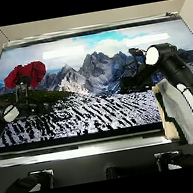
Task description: Fold the shirts.
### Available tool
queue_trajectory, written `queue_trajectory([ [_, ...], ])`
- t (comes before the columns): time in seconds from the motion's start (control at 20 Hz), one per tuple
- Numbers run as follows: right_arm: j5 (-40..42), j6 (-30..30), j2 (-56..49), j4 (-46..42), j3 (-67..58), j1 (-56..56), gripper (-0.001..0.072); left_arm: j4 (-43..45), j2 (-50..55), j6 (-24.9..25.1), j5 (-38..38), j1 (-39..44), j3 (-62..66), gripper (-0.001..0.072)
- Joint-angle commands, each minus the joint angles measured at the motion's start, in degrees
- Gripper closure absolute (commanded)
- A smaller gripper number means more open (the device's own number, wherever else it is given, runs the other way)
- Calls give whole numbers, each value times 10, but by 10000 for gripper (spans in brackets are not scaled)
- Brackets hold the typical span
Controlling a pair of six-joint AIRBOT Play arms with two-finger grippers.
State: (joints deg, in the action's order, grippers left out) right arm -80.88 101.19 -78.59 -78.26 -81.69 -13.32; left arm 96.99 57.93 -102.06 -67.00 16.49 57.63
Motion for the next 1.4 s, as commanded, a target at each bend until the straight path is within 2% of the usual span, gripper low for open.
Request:
queue_trajectory([
  [0.0,0,0,0,0,0,0,19,0,0,0,0,0,0,31],
  [0.65,0,0,0,0,0,0,19,0,0,0,0,0,0,31],
  [0.75,10,0,0,0,0,0,19,-7,1,-26,30,0,0,31],
  [0.85,65,0,0,0,0,0,19,-7,3,-26,74,0,0,32],
  [0.95,101,0,-1,-10,0,0,19,-5,8,-26,164,0,0,30],
  [1.0,126,0,-1,-18,0,0,19,2,15,-46,222,-7,2,29],
  [1.1,177,0,-1,-35,0,0,19,-8,68,-124,253,-63,60,15],
  [1.15,193,0,-1,-41,0,0,19,-40,115,-124,250,-109,115,-13],
  [1.25,206,0,-1,-44,0,0,19,-128,223,-127,218,-208,249,-13],
  [1.35,195,0,-1,-45,0,0,19,-213,328,-162,170,-299,374,-13],
])
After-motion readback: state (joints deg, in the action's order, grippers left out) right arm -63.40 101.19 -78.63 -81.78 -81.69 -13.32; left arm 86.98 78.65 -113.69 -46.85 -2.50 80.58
